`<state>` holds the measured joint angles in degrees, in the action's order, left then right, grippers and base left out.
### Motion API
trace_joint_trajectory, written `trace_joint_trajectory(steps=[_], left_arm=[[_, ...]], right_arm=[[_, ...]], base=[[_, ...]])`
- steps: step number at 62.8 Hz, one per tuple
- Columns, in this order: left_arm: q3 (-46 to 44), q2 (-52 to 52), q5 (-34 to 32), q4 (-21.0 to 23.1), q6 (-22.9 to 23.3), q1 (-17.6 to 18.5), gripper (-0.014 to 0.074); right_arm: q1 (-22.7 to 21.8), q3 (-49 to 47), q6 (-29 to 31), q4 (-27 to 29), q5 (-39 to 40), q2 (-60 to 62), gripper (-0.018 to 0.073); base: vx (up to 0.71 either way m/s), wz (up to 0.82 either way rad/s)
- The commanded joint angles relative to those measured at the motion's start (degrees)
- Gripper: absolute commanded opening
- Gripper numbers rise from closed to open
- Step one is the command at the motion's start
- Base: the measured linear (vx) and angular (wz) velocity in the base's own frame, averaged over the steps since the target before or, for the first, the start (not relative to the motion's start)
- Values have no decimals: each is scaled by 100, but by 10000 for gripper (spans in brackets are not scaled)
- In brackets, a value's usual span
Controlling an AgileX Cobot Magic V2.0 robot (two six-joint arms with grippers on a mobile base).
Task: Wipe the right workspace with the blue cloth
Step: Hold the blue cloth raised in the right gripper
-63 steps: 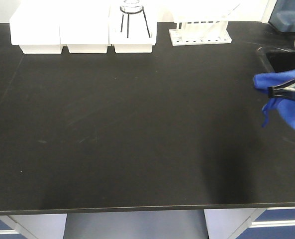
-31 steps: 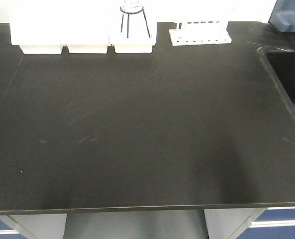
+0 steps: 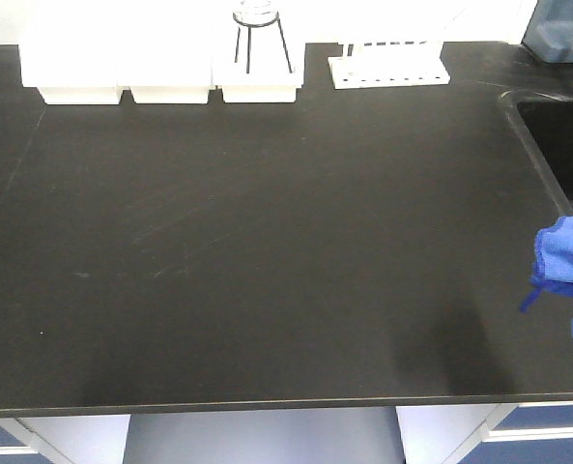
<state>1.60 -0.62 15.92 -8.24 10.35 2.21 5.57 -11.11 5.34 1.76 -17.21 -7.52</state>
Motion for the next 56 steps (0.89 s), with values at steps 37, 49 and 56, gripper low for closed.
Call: trace_joint_trajectory(steps=[37,49,56], left_arm=[[174,-91,-453,-6,49,41,-6],[174,-91,-453,-6,49,41,-6],[174,-91,-453,-6,49,41,-6]], right_arm=[[20,-136,40,18,590,-46,-1],[20,-136,40,18,590,-46,-1],[20,-136,40,18,590,-46,-1]], base=[[0,0],[0,0],[0,0]])
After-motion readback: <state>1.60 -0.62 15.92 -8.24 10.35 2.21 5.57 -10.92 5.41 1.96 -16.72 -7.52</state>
